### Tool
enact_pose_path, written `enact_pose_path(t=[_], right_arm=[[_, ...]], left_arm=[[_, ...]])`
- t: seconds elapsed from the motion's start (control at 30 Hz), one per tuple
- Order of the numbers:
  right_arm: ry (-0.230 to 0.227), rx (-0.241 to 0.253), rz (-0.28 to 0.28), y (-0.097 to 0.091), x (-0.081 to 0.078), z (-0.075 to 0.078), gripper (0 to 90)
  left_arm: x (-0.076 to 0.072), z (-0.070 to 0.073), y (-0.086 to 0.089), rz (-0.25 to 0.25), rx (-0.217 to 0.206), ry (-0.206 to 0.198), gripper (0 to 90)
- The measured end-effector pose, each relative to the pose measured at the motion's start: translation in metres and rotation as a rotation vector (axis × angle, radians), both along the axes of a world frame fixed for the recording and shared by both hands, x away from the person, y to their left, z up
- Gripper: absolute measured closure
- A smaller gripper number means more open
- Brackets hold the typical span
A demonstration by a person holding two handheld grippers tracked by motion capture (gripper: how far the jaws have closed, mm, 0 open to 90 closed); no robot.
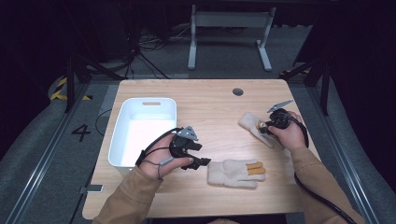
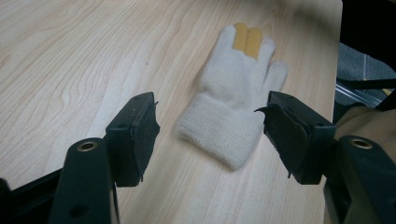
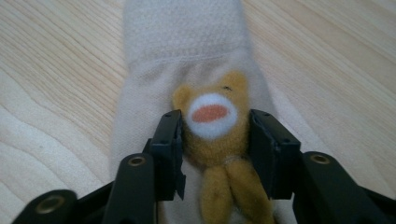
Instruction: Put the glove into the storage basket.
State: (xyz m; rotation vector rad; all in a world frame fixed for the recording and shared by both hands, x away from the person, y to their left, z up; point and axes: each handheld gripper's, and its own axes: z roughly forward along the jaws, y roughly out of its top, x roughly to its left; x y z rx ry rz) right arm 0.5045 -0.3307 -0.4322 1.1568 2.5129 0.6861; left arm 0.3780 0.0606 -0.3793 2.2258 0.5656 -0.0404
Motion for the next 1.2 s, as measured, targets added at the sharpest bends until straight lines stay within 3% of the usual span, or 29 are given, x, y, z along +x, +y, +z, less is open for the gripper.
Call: enact_pose_path(t=[0.27,0.63,0.9,1.03,1.13,1.17,1.2], right_arm=[[-0.027,-0.057,0.028,0.005,-0.003,0.008,67.2],[-0.056,-0.041,0.035,-0.001,-0.012,0.031,67.6],[-0.091,-0.03,0.082,0.001,-0.026,0.055,67.6],[-0.099,-0.03,0.099,0.004,-0.033,0.064,67.6],[-0.109,-0.023,0.115,0.006,-0.039,0.07,67.6],[-0.109,-0.023,0.115,0.006,-0.039,0.07,67.6],[-0.116,-0.015,0.128,0.008,-0.044,0.074,67.5]], left_arm=[[0.0,0.0,0.001,0.0,-0.002,-0.006,35.7],[-0.001,0.003,0.002,0.003,-0.007,-0.01,35.7],[-0.001,0.004,0.001,-0.01,-0.001,-0.028,35.9],[0.001,0.005,-0.001,-0.018,-0.013,-0.055,39.5],[0.002,0.005,-0.001,0.006,-0.025,-0.068,39.9],[0.002,0.005,-0.001,0.006,-0.025,-0.068,39.8],[0.002,0.005,0.0,0.005,-0.004,-0.095,39.6]])
